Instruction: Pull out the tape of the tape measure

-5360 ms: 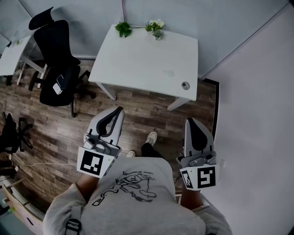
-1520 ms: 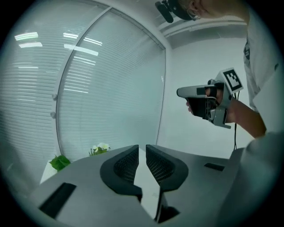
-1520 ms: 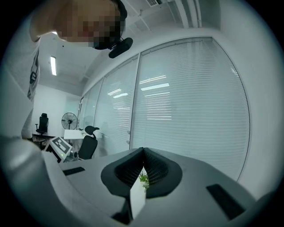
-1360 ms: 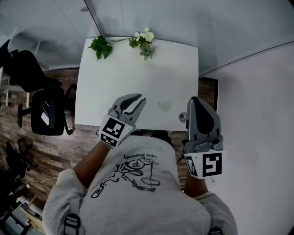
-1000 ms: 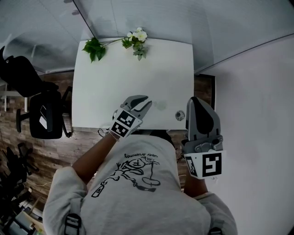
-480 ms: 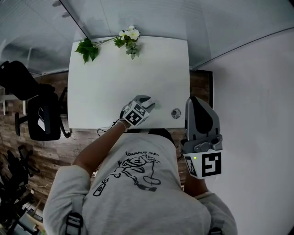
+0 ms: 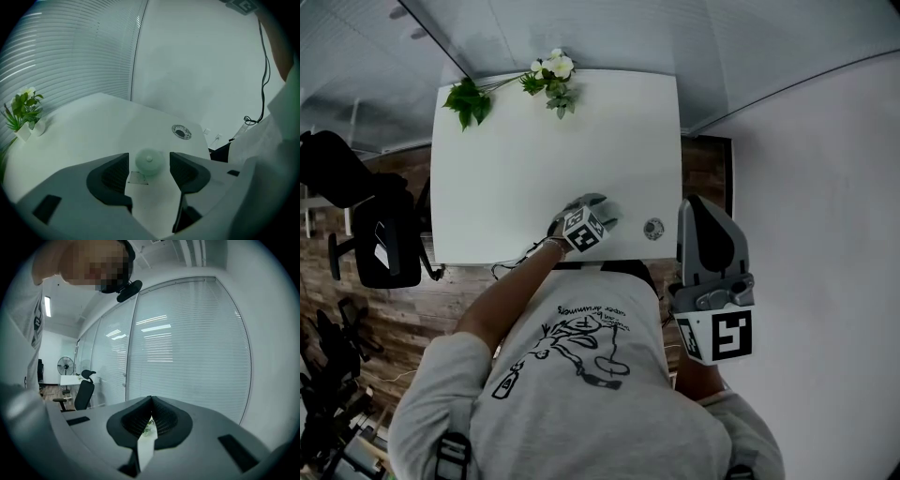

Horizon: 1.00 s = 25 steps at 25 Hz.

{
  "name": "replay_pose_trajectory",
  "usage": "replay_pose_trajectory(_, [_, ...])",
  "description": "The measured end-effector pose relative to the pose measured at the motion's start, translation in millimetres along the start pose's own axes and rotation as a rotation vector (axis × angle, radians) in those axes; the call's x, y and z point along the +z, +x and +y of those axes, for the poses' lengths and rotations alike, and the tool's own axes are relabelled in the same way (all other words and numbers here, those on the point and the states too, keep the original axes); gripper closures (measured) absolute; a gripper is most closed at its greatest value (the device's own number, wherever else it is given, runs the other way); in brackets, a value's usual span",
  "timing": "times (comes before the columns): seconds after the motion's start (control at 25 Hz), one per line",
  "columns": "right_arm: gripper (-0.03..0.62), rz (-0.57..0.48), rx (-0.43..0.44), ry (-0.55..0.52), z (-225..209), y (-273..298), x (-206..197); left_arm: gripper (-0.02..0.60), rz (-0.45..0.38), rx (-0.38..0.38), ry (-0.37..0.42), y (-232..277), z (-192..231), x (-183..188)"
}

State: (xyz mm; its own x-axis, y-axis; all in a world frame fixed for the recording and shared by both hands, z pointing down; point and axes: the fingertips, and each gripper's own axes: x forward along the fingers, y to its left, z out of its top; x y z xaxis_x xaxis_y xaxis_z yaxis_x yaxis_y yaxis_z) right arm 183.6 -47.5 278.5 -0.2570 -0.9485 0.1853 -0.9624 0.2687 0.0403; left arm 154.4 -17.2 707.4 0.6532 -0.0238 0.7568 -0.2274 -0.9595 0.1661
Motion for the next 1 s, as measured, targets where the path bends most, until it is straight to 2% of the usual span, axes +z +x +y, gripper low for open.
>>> replay_pose_trajectory(0.12, [0.585, 0.006, -0.003, 0.002, -5, 0, -2, 0.290, 0.025, -0.007, 0.035, 8, -4, -3])
replay_pose_trajectory(0.32, [0.585, 0.013, -0.004, 0.005, -10, -1, -6, 0.288, 0.056, -0.003, 0.084, 19, -6, -6])
replay_pose_trajectory(0.68, [0.585, 0.014, -0.003, 0.006, -16, -3, -8, 0.290, 0.079, 0.013, 0.115, 26, -2, -10])
replay_pose_trajectory(0.84, [0.585, 0.013, 0.001, 0.009, -15, -4, -10, 0.301, 0.072, 0.020, 0.117, 26, -3, -9])
replay_pose_trajectory(0.92, [0.585, 0.012, 0.003, 0.010, -14, -5, -10, 0.345, 0.066, 0.021, 0.117, 25, -5, -8])
replay_pose_trajectory(1.0, [0.585, 0.010, 0.003, 0.009, -12, -6, -9, 0.345, 0.061, 0.025, 0.120, 24, -6, -9])
